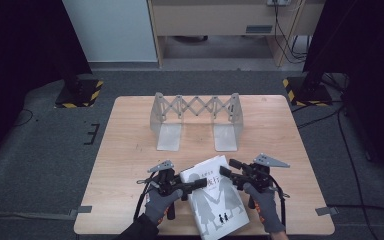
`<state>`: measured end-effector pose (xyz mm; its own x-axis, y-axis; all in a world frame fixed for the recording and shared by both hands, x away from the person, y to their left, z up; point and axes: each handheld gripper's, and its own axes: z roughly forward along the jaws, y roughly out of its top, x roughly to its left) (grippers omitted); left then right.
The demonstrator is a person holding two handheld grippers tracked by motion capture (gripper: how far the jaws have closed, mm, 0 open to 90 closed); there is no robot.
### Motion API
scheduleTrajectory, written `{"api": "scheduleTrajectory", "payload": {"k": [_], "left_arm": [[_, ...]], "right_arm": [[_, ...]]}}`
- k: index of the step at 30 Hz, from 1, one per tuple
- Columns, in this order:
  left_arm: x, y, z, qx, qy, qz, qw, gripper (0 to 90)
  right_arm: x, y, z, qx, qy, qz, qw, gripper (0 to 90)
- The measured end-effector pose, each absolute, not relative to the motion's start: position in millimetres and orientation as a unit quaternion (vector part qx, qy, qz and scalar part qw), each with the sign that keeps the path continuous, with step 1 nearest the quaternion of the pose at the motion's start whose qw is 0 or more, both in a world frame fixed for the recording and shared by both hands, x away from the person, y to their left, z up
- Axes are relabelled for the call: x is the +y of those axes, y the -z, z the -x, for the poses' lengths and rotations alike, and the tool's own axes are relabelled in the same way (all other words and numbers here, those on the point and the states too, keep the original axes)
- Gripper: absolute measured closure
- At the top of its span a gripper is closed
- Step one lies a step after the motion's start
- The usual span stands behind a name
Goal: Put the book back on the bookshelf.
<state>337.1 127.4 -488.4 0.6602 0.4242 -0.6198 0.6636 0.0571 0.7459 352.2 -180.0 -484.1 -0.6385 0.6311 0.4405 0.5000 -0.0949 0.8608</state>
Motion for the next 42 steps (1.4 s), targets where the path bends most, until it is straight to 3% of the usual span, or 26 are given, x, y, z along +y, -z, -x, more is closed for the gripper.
{"api": "scheduleTrajectory", "payload": {"k": [6, 12, 16, 31, 42], "left_arm": [[138, 462, -343, 0.388, 0.064, -0.678, 0.621, 50.3], [142, 433, -350, 0.37, -0.051, -0.691, 0.619, 52.1], [145, 429, -354, 0.365, -0.091, -0.693, 0.615, 51.9], [138, 423, -335, 0.326, -0.111, -0.704, 0.621, 44.7], [114, 408, -330, 0.313, -0.135, -0.721, 0.603, 39.0]], "right_arm": [[-215, 485, -357, 0.639, -0.597, -0.471, 0.113, 33.7], [-233, 491, -362, 0.655, -0.543, -0.492, 0.187, 30.6], [-238, 494, -364, 0.665, -0.515, -0.495, 0.219, 29.6], [-244, 519, -377, 0.732, -0.375, -0.514, 0.243, 18.7], [-249, 528, -380, 0.734, -0.354, -0.526, 0.243, 15.9]]}}
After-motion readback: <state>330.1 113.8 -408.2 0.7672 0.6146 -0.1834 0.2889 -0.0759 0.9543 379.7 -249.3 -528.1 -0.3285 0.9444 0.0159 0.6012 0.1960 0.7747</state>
